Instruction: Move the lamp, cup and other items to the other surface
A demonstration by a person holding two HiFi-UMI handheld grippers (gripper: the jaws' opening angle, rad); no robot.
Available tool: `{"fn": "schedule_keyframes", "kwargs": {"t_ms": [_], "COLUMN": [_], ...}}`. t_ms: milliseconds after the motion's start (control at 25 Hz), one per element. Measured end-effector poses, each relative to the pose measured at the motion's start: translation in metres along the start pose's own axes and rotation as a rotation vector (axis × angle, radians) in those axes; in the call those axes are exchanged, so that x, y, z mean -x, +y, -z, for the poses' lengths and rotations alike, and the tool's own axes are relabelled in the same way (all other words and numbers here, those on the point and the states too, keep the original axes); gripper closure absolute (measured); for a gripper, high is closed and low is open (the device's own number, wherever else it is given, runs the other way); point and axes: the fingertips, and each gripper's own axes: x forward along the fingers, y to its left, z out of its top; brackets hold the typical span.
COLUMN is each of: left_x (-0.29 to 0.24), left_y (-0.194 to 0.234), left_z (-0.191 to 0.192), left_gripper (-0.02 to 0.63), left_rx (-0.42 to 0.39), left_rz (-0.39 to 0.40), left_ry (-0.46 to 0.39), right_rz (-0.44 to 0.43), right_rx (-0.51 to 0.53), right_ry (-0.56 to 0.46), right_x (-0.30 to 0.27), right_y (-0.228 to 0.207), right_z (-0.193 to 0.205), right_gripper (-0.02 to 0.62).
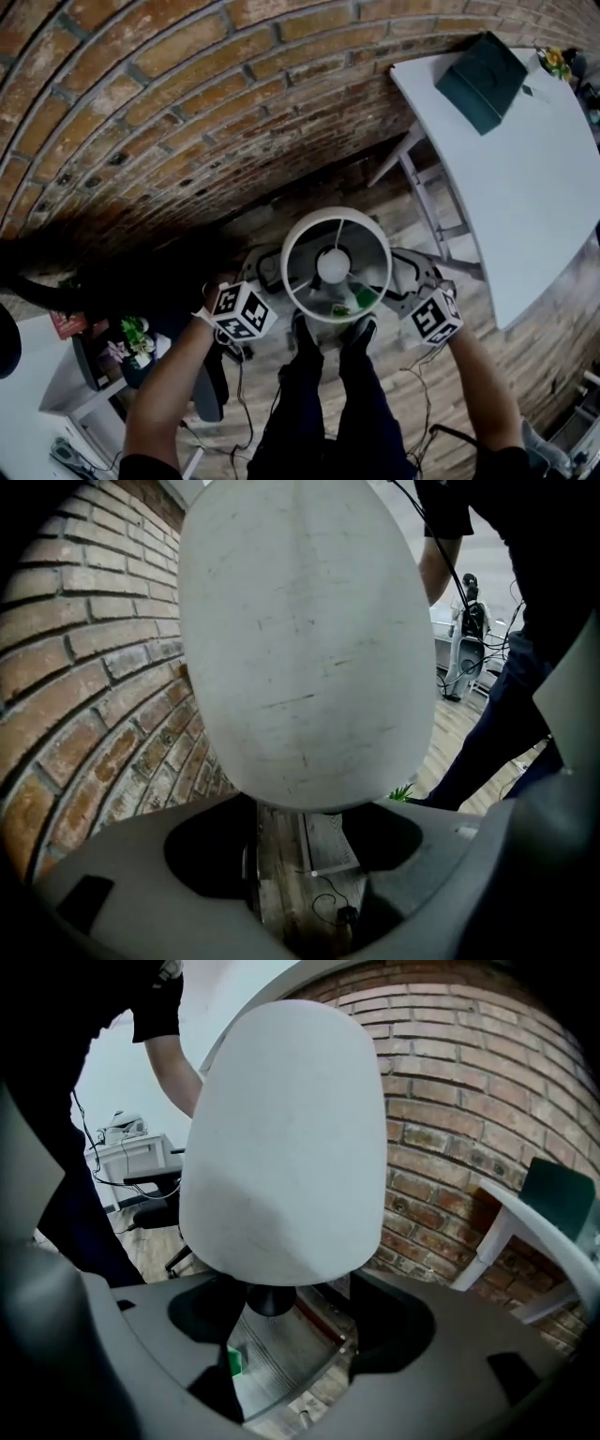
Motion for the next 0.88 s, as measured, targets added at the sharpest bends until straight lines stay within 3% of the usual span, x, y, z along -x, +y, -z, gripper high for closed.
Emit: {"fn": "schedule_keyframes", "kwargs": {"t_ms": [520,880], "left_x": [0.126,0.198], "left_y": [0.017,0.022], "left_z": [-0.103,-0.194], "left_gripper": [0.31,0.311], "left_rx": [-0.058,-0.137], "left_rz": [-0.013,-0.012], "left_ry": [-0.056,-0.142], "right_rz": [0.067,0.195], "right_rx": [0.013,0.017], "right_ry": [-0.036,-0.069], "right_x": [0.107,0.203], "right_y": [-0.003,-0.009], "right_z": [-0.116,-0.181], "right_gripper": [0.242,0.244]}}
